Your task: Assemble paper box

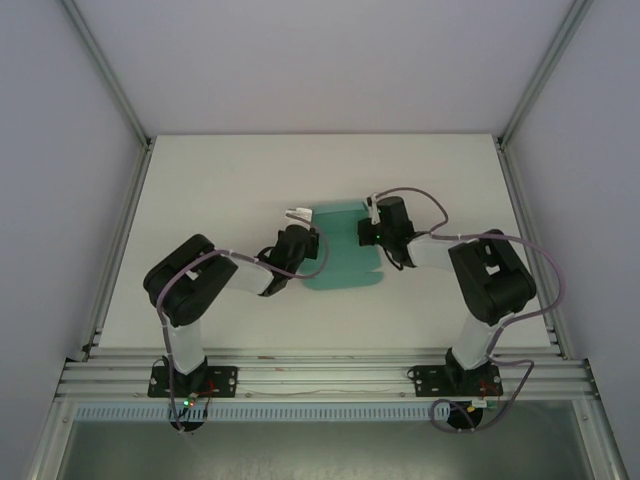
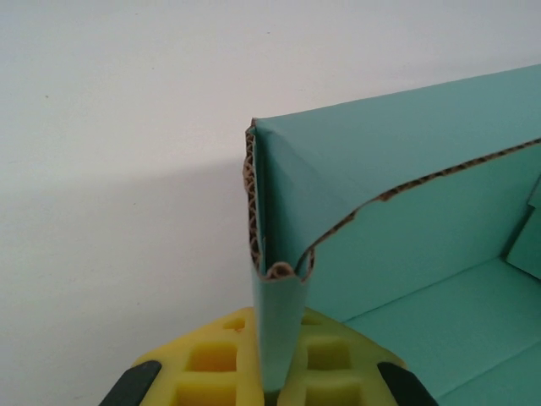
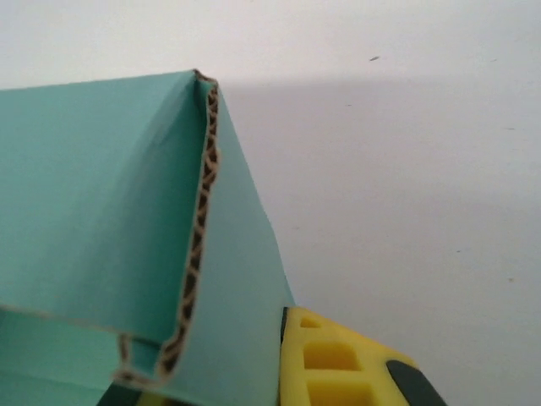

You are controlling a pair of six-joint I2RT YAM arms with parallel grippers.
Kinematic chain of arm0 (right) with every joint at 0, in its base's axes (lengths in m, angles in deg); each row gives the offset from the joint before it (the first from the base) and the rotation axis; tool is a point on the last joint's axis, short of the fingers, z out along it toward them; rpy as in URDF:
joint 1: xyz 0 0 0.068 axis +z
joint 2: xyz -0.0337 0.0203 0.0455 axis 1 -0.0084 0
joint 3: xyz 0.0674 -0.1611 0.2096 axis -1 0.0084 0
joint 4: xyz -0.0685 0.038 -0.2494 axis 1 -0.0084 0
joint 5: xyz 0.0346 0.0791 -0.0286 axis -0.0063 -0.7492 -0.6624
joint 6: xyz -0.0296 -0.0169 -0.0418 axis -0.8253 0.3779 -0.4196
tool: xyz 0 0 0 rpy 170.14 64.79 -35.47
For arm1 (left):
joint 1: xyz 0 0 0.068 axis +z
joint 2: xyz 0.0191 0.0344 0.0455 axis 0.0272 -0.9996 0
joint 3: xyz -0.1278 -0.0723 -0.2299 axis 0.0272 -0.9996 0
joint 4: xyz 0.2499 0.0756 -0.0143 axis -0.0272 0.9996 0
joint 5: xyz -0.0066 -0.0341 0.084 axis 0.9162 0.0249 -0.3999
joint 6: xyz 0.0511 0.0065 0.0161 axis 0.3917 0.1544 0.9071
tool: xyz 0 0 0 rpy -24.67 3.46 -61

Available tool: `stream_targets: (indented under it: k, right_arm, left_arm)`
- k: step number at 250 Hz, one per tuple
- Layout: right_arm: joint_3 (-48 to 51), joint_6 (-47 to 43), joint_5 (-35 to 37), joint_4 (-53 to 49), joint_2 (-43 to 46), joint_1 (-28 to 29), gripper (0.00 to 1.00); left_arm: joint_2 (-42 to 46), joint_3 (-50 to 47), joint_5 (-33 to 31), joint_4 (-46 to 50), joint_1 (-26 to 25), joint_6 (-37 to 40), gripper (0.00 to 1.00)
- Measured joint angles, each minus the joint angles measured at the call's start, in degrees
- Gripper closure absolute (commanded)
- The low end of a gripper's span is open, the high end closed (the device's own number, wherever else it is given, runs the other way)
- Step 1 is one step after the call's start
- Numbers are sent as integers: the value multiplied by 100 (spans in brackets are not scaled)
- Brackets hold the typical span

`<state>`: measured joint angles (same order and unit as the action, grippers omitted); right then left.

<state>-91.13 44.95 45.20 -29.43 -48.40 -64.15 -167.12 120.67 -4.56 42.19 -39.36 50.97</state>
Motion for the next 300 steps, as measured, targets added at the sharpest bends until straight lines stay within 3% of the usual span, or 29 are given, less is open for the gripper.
stream_targets:
  k: [41, 96, 128, 181, 198, 233, 300]
  right_arm:
    - [-267, 505, 1060, -420, -96, 361, 100]
    - [-1484, 1530, 2909, -2013, -739, 870, 100]
    - [-1956, 2055, 3585, -2712, -1034, 1060, 100]
    - [-1867, 2199, 3766, -2634, -1040, 1082, 100]
    - [-1716, 2037, 3751, -2367, -994, 1082, 87]
    - [-1268, 1585, 3574, -1626, -824, 1019, 80]
    - [-573, 870, 2734, -1093, -378, 732, 49]
  left_arm:
    - [-57, 74, -98, 118, -37, -262, 100]
    - [-61, 343, -59, 527, -72, -472, 100]
    - [-61, 426, 37, 691, -79, -568, 100]
    - [-70, 542, 142, 866, -83, -634, 100]
    - [-72, 564, 142, 896, -83, -656, 100]
    - [-72, 568, 136, 935, -83, -673, 100]
    - [-74, 605, 17, 1058, -81, -664, 100]
